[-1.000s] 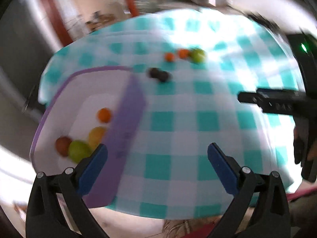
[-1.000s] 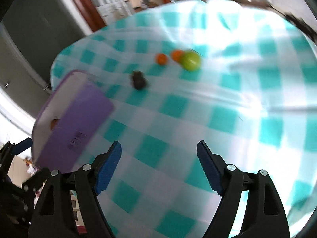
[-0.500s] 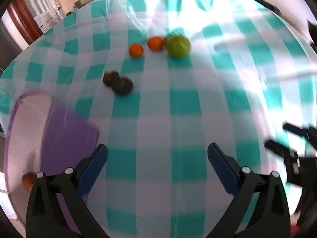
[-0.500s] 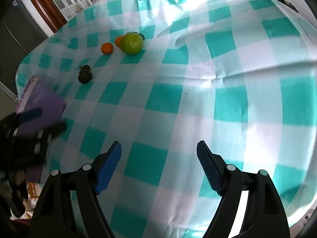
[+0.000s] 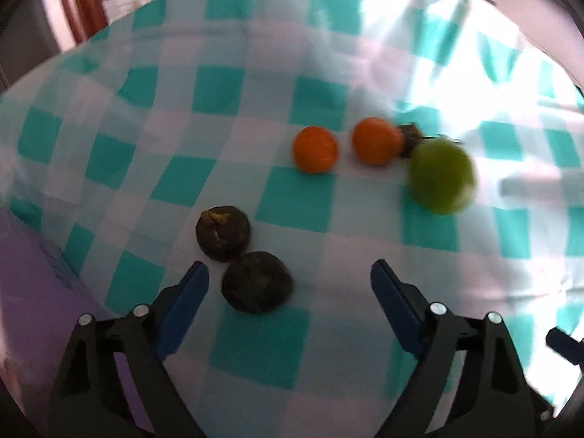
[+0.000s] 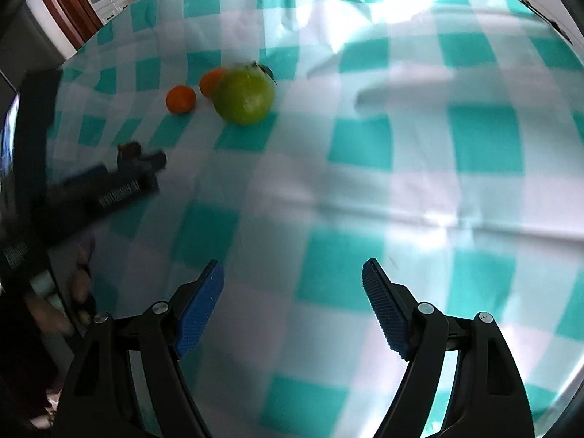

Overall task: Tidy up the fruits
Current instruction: 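Grasp a dark brown fruit with the left tool while the right grasps the pomelo, then carry the brown fruit and green pomelo over the box with both tools, then open both tools to drop the brown fruit and pomelo into the box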

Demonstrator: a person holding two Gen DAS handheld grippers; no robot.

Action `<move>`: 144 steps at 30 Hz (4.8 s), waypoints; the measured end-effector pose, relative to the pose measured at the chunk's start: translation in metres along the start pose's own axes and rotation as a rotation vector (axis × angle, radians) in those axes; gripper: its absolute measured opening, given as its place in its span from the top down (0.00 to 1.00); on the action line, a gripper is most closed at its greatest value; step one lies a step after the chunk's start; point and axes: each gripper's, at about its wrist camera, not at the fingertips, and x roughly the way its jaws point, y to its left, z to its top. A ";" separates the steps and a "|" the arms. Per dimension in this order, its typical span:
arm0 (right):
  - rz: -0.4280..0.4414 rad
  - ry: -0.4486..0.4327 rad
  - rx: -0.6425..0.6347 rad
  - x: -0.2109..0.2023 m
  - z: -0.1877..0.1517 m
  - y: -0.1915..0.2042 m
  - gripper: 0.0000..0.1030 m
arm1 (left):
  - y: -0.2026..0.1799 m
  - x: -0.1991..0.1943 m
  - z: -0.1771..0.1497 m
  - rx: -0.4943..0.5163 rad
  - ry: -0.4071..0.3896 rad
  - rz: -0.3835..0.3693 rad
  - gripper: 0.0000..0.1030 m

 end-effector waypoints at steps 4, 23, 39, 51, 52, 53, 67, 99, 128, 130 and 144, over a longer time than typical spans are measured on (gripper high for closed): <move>-0.002 -0.022 -0.032 0.016 0.033 0.019 0.26 | 0.014 0.022 -0.004 -0.069 0.039 -0.017 0.18; -0.078 -0.017 -0.166 0.101 0.137 0.058 0.43 | 0.002 0.017 -0.015 -0.031 -0.055 -0.046 0.01; -0.074 -0.049 0.011 0.011 0.044 -0.017 0.43 | -0.002 0.007 -0.021 0.034 -0.108 -0.035 0.60; 0.002 -0.051 0.032 -0.047 -0.052 -0.042 0.43 | -0.042 -0.087 -0.083 0.124 -0.059 -0.127 0.60; 0.008 -0.059 0.023 -0.052 -0.053 -0.042 0.43 | -0.045 -0.097 -0.084 0.128 -0.073 -0.128 0.60; 0.014 -0.071 0.011 -0.059 -0.055 -0.041 0.43 | -0.046 -0.107 -0.085 0.130 -0.089 -0.129 0.60; 0.084 -0.243 -0.186 -0.162 -0.086 -0.022 0.43 | -0.026 -0.234 -0.108 0.070 -0.233 -0.078 0.60; 0.118 -0.153 -0.374 -0.115 -0.075 0.116 0.43 | 0.116 -0.242 -0.105 -0.008 -0.197 -0.132 0.60; 0.099 0.038 -0.605 -0.024 -0.001 0.376 0.43 | 0.311 -0.100 -0.069 -0.066 0.069 -0.101 0.60; 0.072 0.059 -0.589 -0.013 0.004 0.374 0.43 | 0.309 -0.091 -0.068 -0.051 0.090 -0.102 0.60; -0.059 0.203 -0.596 0.035 0.011 0.378 0.43 | 0.305 -0.045 -0.070 -0.020 0.192 -0.095 0.60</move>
